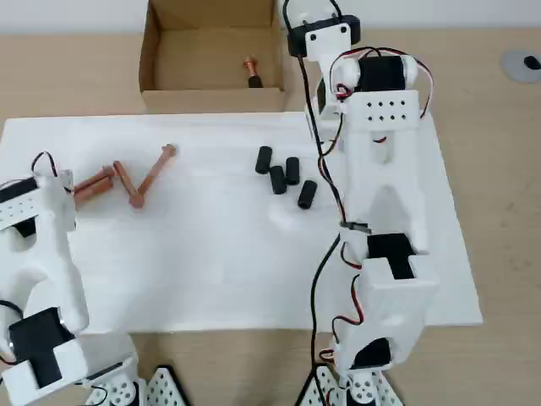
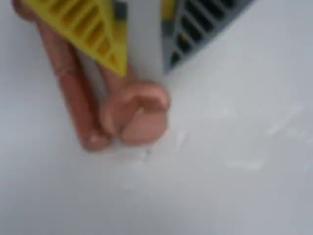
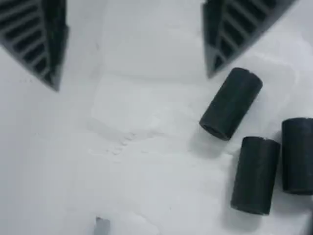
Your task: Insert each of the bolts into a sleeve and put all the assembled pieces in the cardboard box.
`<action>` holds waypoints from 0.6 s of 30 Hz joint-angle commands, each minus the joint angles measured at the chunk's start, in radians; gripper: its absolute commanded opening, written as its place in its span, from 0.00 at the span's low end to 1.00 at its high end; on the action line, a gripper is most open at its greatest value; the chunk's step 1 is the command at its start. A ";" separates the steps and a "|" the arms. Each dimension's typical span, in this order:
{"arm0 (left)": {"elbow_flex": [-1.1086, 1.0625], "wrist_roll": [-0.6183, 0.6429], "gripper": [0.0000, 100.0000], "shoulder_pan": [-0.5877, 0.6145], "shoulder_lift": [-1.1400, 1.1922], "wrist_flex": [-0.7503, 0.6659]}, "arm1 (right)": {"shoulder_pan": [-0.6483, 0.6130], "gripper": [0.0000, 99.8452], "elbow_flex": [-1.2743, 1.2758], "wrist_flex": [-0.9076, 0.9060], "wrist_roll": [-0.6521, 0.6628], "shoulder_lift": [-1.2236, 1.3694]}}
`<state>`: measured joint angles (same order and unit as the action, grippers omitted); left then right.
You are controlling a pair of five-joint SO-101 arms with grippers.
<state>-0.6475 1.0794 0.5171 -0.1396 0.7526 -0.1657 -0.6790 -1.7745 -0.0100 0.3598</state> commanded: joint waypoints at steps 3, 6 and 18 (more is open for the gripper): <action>-0.023 0.000 0.11 -0.018 -0.002 -0.074 | -0.053 0.23 -0.002 -0.014 0.012 -0.081; -0.021 0.002 0.18 -0.023 -0.002 -0.074 | -0.073 0.23 -0.002 -0.014 0.014 -0.081; -0.021 0.000 0.18 -0.025 0.101 -0.109 | -0.081 0.23 -0.004 -0.014 0.014 -0.079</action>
<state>-0.6782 1.0794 0.5109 -0.0767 0.6544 -0.2332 -0.6790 -1.7745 -0.0054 0.3598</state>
